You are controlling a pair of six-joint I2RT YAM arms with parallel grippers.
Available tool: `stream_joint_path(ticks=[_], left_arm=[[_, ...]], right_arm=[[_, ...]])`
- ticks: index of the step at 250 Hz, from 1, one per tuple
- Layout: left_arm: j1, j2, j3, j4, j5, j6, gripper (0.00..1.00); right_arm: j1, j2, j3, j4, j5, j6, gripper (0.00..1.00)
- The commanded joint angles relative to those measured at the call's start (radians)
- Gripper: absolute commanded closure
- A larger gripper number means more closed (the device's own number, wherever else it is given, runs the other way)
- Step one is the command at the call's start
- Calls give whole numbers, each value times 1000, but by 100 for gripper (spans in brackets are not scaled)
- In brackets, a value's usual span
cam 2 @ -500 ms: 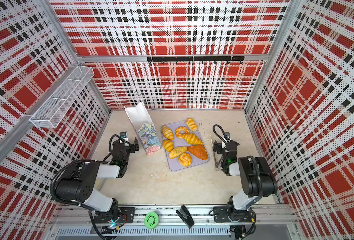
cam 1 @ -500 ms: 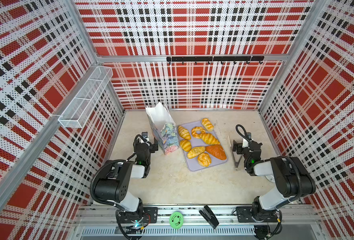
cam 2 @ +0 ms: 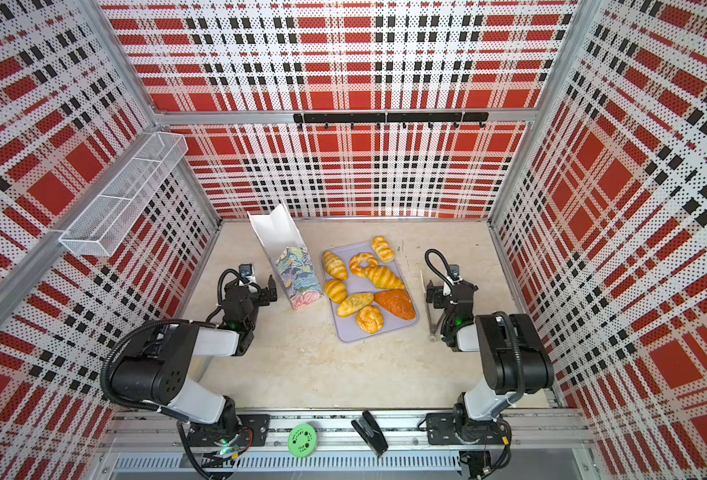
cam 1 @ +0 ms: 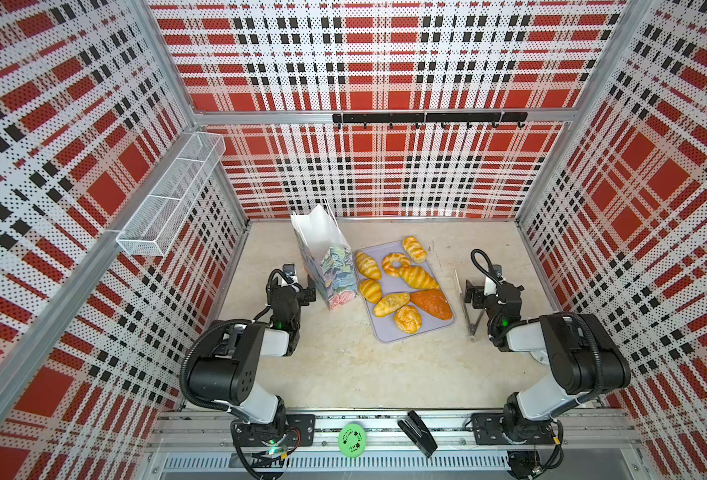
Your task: Place the fake bread into the paper bag
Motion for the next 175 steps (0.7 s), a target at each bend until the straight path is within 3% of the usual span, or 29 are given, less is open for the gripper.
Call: stream_joint_path(ticks=[1,35,161,175], left_arm=[[12,3,17,-6,21,-15,1],[32,1,27,-28,63,-28,1],[29,-2,23,-26,57,-31,1],[10,-29,18,-16,-48,-37,1]], right_arm=[[-4,-16,14,40,-9,2,0],[-4,-15,14,41,-9,3,0],[-5,-18,11,45,-14,1,0],[-5,-43,7,35,-6,4,0]])
